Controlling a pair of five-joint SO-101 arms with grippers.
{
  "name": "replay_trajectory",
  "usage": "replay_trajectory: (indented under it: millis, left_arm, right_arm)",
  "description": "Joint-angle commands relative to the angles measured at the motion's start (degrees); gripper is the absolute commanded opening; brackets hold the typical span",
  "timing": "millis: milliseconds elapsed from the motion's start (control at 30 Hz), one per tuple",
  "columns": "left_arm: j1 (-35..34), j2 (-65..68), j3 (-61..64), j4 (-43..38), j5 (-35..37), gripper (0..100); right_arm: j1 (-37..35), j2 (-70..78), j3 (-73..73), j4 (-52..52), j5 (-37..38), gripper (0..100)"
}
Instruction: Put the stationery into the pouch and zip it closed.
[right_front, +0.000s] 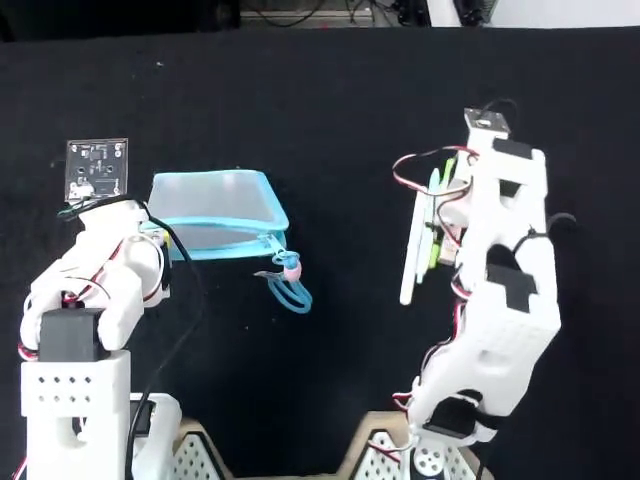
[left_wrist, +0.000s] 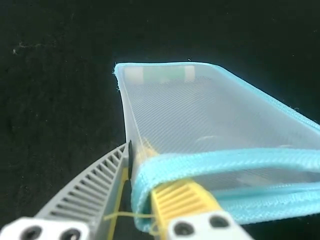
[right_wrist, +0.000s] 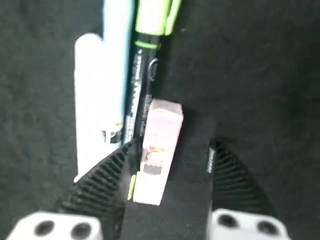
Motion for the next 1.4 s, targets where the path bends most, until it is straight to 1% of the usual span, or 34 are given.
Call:
replay_trajectory:
  millis: [0,167,333,433,533,633,700,900,1133,1367]
  left_arm:
    - [0.48,-0.88,-1.1,0.18,0.35,3]
    - [0.57,-0.88,-1.1,0.18,0.35,3]
    - [0.57,-0.88,-1.1,0.18,0.35,3]
    - [0.57,-0.88,-1.1,0.18,0.35,3]
    - [0.57,-0.88,-1.1,0.18,0.35,3]
    - [0.57,-0.88,-1.1,0.18,0.35,3]
    - [0.57,-0.88,-1.1,0.18,0.35,3]
    - [0.57,-0.88,-1.1,0.18,0.35,3]
    - [0.4,-0.97,-0.57,0.09,0.35,3]
    - [0.57,-0.97,-0.22,0.09,0.26,3]
  right_arm:
    - [3.69,0.31,-7.43,5.01,-0.09,12.4]
    - [8.62,0.48,-11.82,8.09,0.0,0.8]
    - [11.52,0.22,-13.76,8.7,5.63,1.1]
    - [11.69,0.57,-15.16,11.52,6.33,1.2]
    - [10.55,0.57,-16.4,13.36,5.1,3.0]
    - [7.82,0.66,-16.48,13.63,-1.23,11.1]
    - [5.71,0.66,-16.13,13.54,-3.6,15.2]
    - [1.58,0.75,-16.22,13.01,-4.22,14.2]
    - [3.87,5.41,-16.57,7.74,-4.31,14.2]
    - [5.36,13.49,-21.41,7.65,-3.87,14.1]
